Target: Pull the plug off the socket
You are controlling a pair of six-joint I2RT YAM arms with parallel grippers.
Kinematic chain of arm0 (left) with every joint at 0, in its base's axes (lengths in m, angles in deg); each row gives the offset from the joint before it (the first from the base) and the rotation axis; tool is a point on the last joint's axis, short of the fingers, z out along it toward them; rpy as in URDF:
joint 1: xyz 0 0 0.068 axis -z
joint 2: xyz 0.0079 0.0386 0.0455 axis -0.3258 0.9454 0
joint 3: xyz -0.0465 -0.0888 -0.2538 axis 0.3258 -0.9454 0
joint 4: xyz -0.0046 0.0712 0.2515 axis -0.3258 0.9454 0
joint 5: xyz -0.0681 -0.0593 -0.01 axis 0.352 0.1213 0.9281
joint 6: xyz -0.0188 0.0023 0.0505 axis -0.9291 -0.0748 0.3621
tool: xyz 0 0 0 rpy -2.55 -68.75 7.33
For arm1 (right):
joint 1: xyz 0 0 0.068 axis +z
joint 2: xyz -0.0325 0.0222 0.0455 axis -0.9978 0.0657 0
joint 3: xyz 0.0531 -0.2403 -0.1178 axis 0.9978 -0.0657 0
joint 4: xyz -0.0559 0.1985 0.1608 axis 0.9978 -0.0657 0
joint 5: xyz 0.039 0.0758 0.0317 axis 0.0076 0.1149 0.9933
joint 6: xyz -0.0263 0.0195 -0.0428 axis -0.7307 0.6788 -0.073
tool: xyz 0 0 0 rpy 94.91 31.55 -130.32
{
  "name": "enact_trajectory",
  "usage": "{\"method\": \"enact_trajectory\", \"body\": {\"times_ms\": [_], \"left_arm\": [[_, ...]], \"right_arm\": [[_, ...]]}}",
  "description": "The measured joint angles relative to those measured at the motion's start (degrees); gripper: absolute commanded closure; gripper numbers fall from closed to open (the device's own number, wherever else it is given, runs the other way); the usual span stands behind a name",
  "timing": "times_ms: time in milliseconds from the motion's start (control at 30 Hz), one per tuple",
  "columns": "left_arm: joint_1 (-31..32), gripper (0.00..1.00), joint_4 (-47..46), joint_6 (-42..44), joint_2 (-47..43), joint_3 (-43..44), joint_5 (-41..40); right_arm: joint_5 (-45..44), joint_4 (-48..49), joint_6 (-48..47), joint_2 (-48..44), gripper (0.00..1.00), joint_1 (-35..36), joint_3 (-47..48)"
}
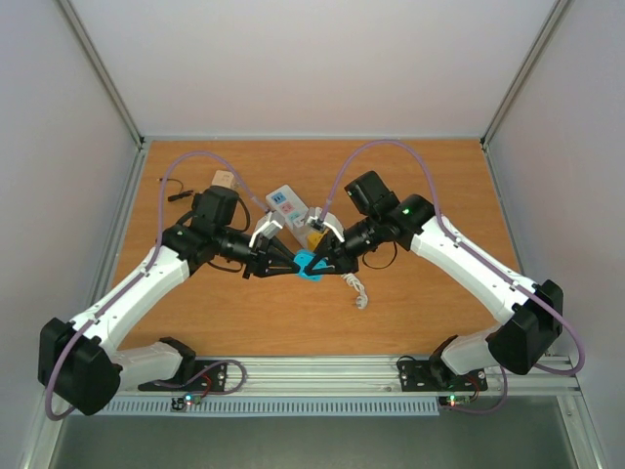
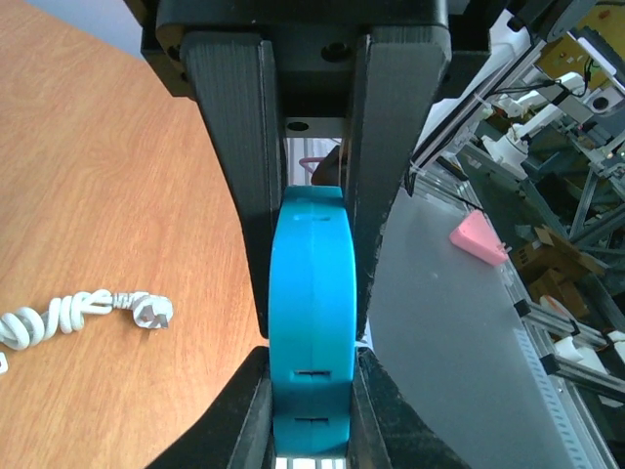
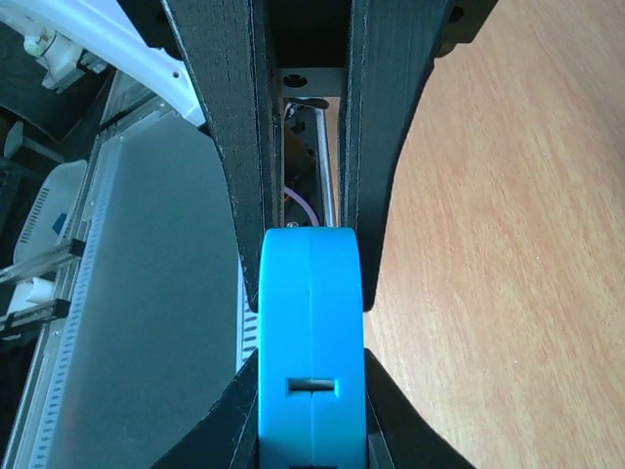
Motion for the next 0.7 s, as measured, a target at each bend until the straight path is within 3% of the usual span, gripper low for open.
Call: {"method": "enact_trajectory", "body": {"times_ms": [67, 200, 267, 467, 700], "left_arm": [[-0.02, 0.92, -0.02, -0.13, 0.0, -0.09, -0.04], [-0.04, 0.96, 0.15, 0.37, 0.0, -0.09, 0.22], [-0.04, 0.96, 0.39, 1.05, 0.0, -0.09, 0.39], [-0.17, 0.97, 1.4, 3.28, 0.0, -0.09, 0.37], [-0.55, 0.97, 1.7, 4.22, 0.0, -0.11, 0.37]], "right_arm": [[-0.11, -0.04, 0.09, 0.0, 0.79, 0.02, 0.0], [-0.48, 0.07, 0.76, 0.02, 0.52, 0.04, 0.0], [-0.74, -0.15, 1.42, 0.02, 0.45, -0.24, 0.07], [1.68, -2.71, 1.77, 0.22, 0.48, -4.07, 1.14], [4.24, -5.6, 1.03, 0.31, 0.59, -6.08, 1.64]]}}
